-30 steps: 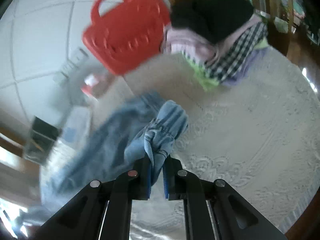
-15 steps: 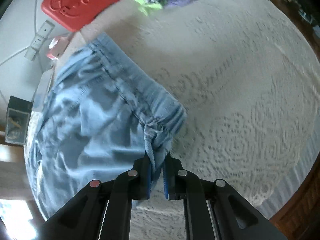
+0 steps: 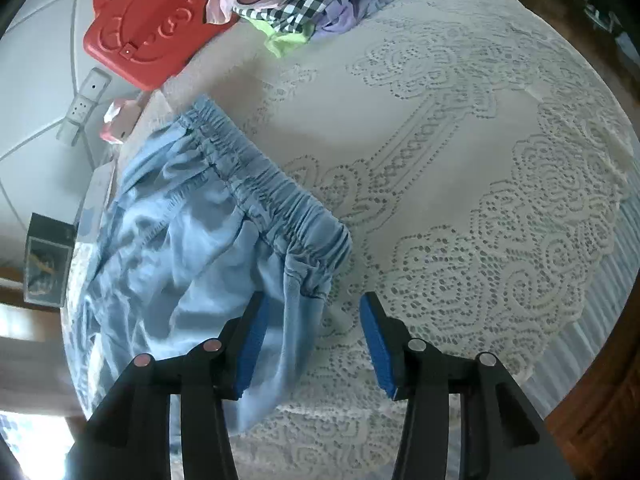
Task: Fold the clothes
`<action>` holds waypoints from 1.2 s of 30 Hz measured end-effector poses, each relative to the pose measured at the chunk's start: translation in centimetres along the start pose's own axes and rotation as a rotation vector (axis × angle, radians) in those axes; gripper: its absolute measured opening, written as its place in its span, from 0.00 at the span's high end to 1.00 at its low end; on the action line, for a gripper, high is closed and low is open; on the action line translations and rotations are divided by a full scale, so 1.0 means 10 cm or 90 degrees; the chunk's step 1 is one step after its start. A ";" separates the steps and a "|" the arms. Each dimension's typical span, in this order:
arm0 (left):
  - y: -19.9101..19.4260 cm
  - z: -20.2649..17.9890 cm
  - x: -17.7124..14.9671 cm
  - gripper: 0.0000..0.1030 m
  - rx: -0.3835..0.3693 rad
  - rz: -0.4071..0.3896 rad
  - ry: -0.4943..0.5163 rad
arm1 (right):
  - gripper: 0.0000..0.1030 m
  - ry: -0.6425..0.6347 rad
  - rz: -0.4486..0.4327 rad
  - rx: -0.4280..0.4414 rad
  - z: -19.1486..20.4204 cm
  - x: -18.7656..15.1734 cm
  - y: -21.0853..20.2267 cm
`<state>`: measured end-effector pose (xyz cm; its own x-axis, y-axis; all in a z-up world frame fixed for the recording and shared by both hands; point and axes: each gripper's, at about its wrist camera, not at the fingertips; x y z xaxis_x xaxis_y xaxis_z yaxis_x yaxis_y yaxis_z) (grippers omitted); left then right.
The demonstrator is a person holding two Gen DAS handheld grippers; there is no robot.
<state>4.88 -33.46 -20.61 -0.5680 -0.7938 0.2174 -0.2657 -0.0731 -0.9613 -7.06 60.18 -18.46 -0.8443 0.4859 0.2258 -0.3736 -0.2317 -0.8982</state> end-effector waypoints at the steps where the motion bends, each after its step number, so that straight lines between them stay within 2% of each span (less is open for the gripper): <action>1: 0.03 -0.06 0.00 0.25 0.006 0.002 0.006 | 0.54 0.001 -0.003 0.003 0.00 0.00 -0.01; 5: 0.19 -0.15 -0.08 0.25 0.040 0.026 0.030 | 0.55 0.003 -0.005 0.007 0.04 -0.01 0.01; 9: 0.24 -0.21 -0.15 0.24 0.085 0.016 0.071 | 0.54 0.002 0.007 0.000 0.09 -0.02 0.12; 13: 0.23 -0.15 -0.18 0.23 0.071 0.017 0.084 | 0.54 -0.010 0.016 -0.010 0.18 -0.03 0.24; 14: 0.22 -0.14 -0.17 0.26 0.069 0.025 0.089 | 0.54 -0.012 0.018 -0.011 0.19 -0.03 0.27; 15: 0.18 -0.12 -0.15 0.34 0.069 0.029 0.085 | 0.54 -0.012 0.020 -0.010 0.20 -0.04 0.29; 19: -0.37 -0.03 -0.02 0.36 0.033 -0.045 0.036 | 0.55 -0.013 0.023 -0.004 0.18 -0.03 0.31; 22: -0.55 -0.03 0.07 0.30 0.025 -0.059 0.003 | 0.54 -0.013 0.026 0.000 0.17 -0.03 0.32; 23: -0.55 -0.03 0.10 0.27 0.027 -0.056 -0.015 | 0.54 -0.013 0.026 0.002 0.17 -0.03 0.32; 28: -0.08 0.03 0.11 0.27 0.067 0.029 -0.107 | 0.54 -0.014 0.030 0.010 0.16 -0.02 0.34; 31: 0.13 -0.01 0.06 0.27 0.095 0.054 -0.117 | 0.54 -0.014 0.032 0.014 0.15 -0.02 0.35; 32: 0.14 -0.03 0.03 0.36 0.095 0.051 -0.106 | 0.54 -0.017 0.033 0.014 0.15 -0.02 0.35; 33: 0.15 -0.04 -0.01 0.57 0.096 0.048 -0.098 | 0.54 -0.022 0.034 0.014 0.16 -0.03 0.35; 34: 0.11 -0.01 -0.04 0.67 0.099 0.041 -0.097 | 0.54 -0.027 0.035 0.013 0.16 -0.03 0.35; 35: 0.07 0.01 -0.07 0.86 0.102 0.034 -0.097 | 0.57 -0.038 0.037 0.006 0.18 -0.04 0.35; 36: 0.03 0.04 -0.10 0.92 0.102 0.027 -0.098 | 0.60 -0.050 0.038 -0.011 0.21 -0.04 0.36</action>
<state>5.66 -32.93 -21.15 -0.4477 -0.8797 0.1603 -0.1108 -0.1233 -0.9862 -8.82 57.41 -20.98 -0.8928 0.4037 0.1996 -0.3151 -0.2433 -0.9173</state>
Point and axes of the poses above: each gripper's, at about its wrist camera, not at the fingertips, and y roughly the way its jaws point, z to its left, x to its top, and after that the axes turned 3 degrees about -y, right-handed
